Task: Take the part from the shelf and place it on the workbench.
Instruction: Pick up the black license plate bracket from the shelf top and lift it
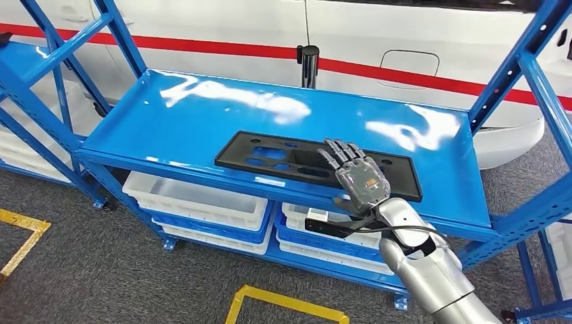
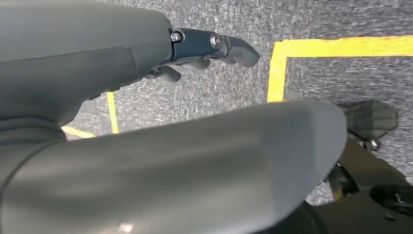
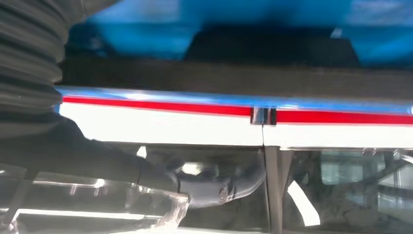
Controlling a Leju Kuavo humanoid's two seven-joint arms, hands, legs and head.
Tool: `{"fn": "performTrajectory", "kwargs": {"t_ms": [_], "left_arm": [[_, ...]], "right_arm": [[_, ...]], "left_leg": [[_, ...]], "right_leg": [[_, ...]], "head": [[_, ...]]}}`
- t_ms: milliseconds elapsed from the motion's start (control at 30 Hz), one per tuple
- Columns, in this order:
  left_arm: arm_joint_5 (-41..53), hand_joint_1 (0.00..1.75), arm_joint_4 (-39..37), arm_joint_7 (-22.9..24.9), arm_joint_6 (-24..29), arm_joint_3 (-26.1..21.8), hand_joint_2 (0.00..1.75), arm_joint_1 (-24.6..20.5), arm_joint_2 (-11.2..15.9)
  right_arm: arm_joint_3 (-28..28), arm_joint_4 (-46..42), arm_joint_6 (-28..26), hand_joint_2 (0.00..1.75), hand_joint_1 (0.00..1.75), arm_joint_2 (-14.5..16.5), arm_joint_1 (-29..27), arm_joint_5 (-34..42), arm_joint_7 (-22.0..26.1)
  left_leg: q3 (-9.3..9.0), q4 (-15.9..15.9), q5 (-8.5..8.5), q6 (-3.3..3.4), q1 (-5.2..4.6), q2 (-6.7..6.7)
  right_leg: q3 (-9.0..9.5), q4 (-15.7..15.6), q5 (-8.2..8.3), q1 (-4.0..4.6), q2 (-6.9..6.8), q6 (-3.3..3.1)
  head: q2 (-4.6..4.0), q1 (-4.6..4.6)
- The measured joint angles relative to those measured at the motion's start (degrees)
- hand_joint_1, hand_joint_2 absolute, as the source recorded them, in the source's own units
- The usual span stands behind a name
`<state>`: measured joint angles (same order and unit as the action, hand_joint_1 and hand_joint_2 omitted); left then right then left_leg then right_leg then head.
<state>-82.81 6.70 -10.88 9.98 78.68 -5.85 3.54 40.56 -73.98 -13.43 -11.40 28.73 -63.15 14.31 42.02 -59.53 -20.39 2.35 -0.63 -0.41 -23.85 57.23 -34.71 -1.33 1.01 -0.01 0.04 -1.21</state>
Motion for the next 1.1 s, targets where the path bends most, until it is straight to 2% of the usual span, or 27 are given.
{"fn": "performTrajectory", "kwargs": {"t_ms": [33,100,133,167,200,233,267,300,333,367,400,467,500,533,600,667,767,800,833,867,933,967,1000,1067,1100], "left_arm": [[0.0,0.0,0.0,0.0,0.0,0.1,0.0,0.0,0.1],[0.0,0.0,0.0,0.0,0.0,0.3,0.0,-0.2,0.1],[0.0,0.0,0.0,0.0,0.0,0.4,0.0,-0.3,0.0],[0.0,0.0,0.0,0.0,0.0,0.5,0.0,-0.3,0.0],[-0.1,0.0,0.0,-0.2,0.0,0.5,0.0,-0.4,-0.1],[-0.3,0.0,0.0,-0.7,0.0,0.6,0.0,-0.4,-0.1],[-0.5,0.0,0.0,-2.0,-0.1,0.6,0.0,-0.4,-0.2],[-0.6,0.0,0.0,-3.9,-0.1,0.6,0.0,-0.4,-0.2],[-0.9,0.0,0.0,-6.7,-0.1,0.5,0.0,-0.4,-0.3],[-1.2,0.0,0.0,-10.1,0.0,0.5,0.0,-0.3,-0.3],[-1.7,0.0,0.0,-13.8,0.1,0.2,0.0,-0.3,-0.4],[-3.2,0.0,0.0,-20.5,0.2,-0.6,0.87,-0.3,-0.5],[-4.0,0.0,0.0,-23.3,0.4,-1.3,1.31,-0.4,-0.5],[-4.3,0.0,0.0,-25.4,0.8,-2.1,1.75,-0.4,-0.6],[-2.0,0.0,0.1,-28.0,3.1,-4.3,1.75,-0.4,-0.6],[2.3,0.0,0.4,-28.8,5.3,-7.4,1.75,-0.5,-0.5],[4.7,0.0,0.6,-29.0,6.0,-11.6,1.75,-0.4,-0.5],[4.8,0.0,0.6,-29.0,5.8,-12.5,1.75,-0.3,-0.6],[4.9,0.0,0.6,-28.8,5.4,-13.3,1.75,-0.2,-0.6],[4.9,0.0,0.6,-28.7,5.0,-13.9,1.75,-0.1,-0.6],[4.9,0.0,0.6,-28.4,4.7,-14.8,1.75,0.0,-0.7],[5.0,0.0,0.6,-28.3,4.8,-15.1,1.75,-0.1,-0.7],[5.1,0.0,0.6,-28.2,4.9,-15.2,1.75,-0.1,-0.7],[5.2,0.0,0.6,-27.7,4.9,-15.4,1.75,-0.2,-0.7],[5.2,0.0,0.6,-27.3,4.8,-15.5,1.75,-0.1,-0.7]], "right_arm": [[0.0,-0.1,0.0,1.75,0.0,0.0,0.0,0.0,0.0],[-0.1,-0.3,-0.1,1.75,0.0,0.1,0.2,-0.1,0.0],[-0.1,-0.3,-0.1,1.75,0.27,0.0,0.4,-0.1,0.0],[-0.1,-0.3,-0.1,1.75,0.68,0.0,0.5,-0.1,0.0],[-0.1,-0.2,-0.1,1.75,1.1,-0.1,0.5,-0.1,0.0],[-0.1,-0.2,-0.1,1.75,1.5,-0.2,0.4,-0.1,0.0],[-0.1,-0.2,-0.2,1.75,1.56,-0.3,0.3,-0.1,0.0],[-0.1,-0.2,-0.4,1.75,1.44,-0.4,0.2,-0.1,-0.1],[-0.1,-0.2,-0.5,1.75,1.3,-0.5,0.1,-0.2,-0.1],[-0.2,-0.2,-0.7,1.75,1.19,-0.7,0.0,-0.2,-0.2],[-0.2,-0.1,-0.8,1.75,1.19,-0.9,-0.1,-0.2,-0.3],[-0.3,-0.1,-0.9,1.75,1.26,-1.2,-0.4,-0.2,-0.3],[-0.3,0.0,-1.0,1.75,1.31,-1.3,-0.5,-0.2,-0.3],[-0.4,0.0,-1.1,1.75,1.33,-1.3,-0.5,-0.3,-0.3],[-0.7,0.0,-1.3,1.75,1.42,-1.3,-0.3,-0.4,-0.3],[-0.9,0.0,-1.6,1.75,1.53,-1.2,-0.2,-0.5,-0.2],[-1.2,0.0,-2.0,1.75,1.55,-1.0,-0.1,-0.5,0.0],[-1.2,0.0,-2.0,1.75,1.54,-1.0,0.0,-0.5,0.0],[-1.2,0.0,-2.0,1.75,1.53,-0.9,0.2,-0.4,0.1],[-1.2,0.1,-1.9,1.75,1.52,-0.8,0.5,-0.3,0.1],[-1.3,0.3,-1.7,1.75,1.52,-0.5,1.2,-0.2,0.1],[-1.3,0.3,-1.6,1.75,1.52,-0.3,1.5,-0.2,0.1],[-1.3,0.4,-1.5,1.75,1.52,-0.1,1.7,-0.2,0.1],[-1.3,0.5,-1.5,1.75,1.52,0.2,1.8,-0.2,0.1],[-1.3,0.5,-1.5,1.75,1.52,0.4,1.8,-0.2,0.1]], "left_leg": [[-0.71,0.8,0.78,0.35,-0.26,0.0],[-3.34,2.5,-0.25,0.93,-0.3,0.18],[-4.56,3.1,-0.64,1.32,-0.22,0.1],[-5.76,3.5,-1.01,1.56,-0.09,0.02],[-6.68,3.6,-1.45,1.54,0.01,-0.04],[-7.4,3.6,-2.0,1.43,0.05,-0.17],[-8.18,3.6,-2.62,1.15,0.03,-0.34],[-9.03,3.6,-3.38,0.91,-0.02,-0.54],[-9.98,3.6,-4.23,0.81,-0.1,-0.75],[-11.03,3.6,-5.1,0.76,-0.19,-0.94],[-11.97,3.7,-6.0,0.7,-0.25,-1.06],[-13.64,3.5,-7.73,0.44,-0.44,-1.37],[-14.05,3.5,-8.44,0.23,-0.46,-1.43],[-14.47,3.1,-8.81,-0.02,-0.47,-1.45],[-14.67,2.4,-9.15,-0.45,-0.32,-1.18],[-13.58,-0.3,-10.54,-1.08,-0.12,-0.69],[-7.97,-9.6,-15.37,-2.35,0.73,-0.14],[-6.29,-11.9,-16.06,-2.59,0.98,-0.03],[-5.48,-12.3,-15.58,-2.69,1.16,0.07],[-5.74,-10.6,-13.97,-2.65,1.28,0.15],[-8.39,-3.4,-9.59,-2.1,1.24,0.32],[-9.45,-0.5,-8.83,-1.7,1.0,0.38],[-10.04,1.3,-8.84,-1.26,0.75,0.35],[-9.9,1.8,-9.75,-0.31,0.3,0.2],[-10.22,2.4,-8.69,0.22,0.49,0.07]], "right_leg": [[1.13,-0.5,0.09,0.13,0.08,0.55],[2.14,0.0,1.29,0.41,-0.07,1.81],[1.25,2.2,2.16,0.5,-0.2,2.33],[-0.57,5.4,2.63,0.59,-0.31,2.52],[-3.17,9.1,2.53,0.58,-0.4,2.34],[-5.96,12.2,1.53,0.67,-0.44,1.88],[-8.6,13.9,-0.48,0.75,-0.47,1.26],[-10.69,14.1,-2.9,0.85,-0.5,0.57],[-12.22,13.0,-4.87,0.96,-0.5,0.05],[-13.17,10.7,-5.34,1.06,-0.49,-0.07],[-13.5,8.0,-3.06,1.15,-0.5,0.34],[-13.14,2.9,5.07,1.26,-0.69,1.66],[-12.52,1.6,8.68,1.31,-0.81,1.72],[-12.05,1.0,10.31,1.36,-0.9,1.21],[-11.06,0.7,11.03,1.23,-0.81,-0.34],[-10.69,0.4,10.98,0.89,-0.68,-1.16],[-10.73,0.4,10.81,0.8,-0.68,-1.68],[-10.76,0.4,10.78,0.81,-0.67,-1.7],[-10.78,0.4,10.75,0.81,-0.67,-1.72],[-10.78,0.4,10.75,0.8,-0.67,-1.71],[-10.7,0.4,10.8,0.82,-0.65,-1.61],[-10.68,0.4,10.85,0.88,-0.62,-1.43],[-10.71,0.3,10.87,0.88,-0.6,-1.13],[-10.8,0.2,10.92,0.9,-0.56,-0.3],[-10.99,0.3,10.91,0.94,-0.58,0.07]], "head": [[0.0,-0.05],[0.0,-0.21],[0.0,-0.18],[0.0,-0.14],[0.0,-0.04],[0.01,-0.03],[0.01,0.05],[0.01,0.06],[0.01,0.06],[0.01,0.1],[0.01,0.08],[0.01,0.05],[0.01,-0.01],[0.01,-0.03],[0.0,-0.03],[-0.01,-0.18],[0.0,-0.4],[0.0,-0.38],[0.0,-0.4],[0.01,-0.39],[0.01,-0.38],[0.01,-0.3],[0.01,-0.32],[0.01,-0.3],[0.01,-0.36]]}}
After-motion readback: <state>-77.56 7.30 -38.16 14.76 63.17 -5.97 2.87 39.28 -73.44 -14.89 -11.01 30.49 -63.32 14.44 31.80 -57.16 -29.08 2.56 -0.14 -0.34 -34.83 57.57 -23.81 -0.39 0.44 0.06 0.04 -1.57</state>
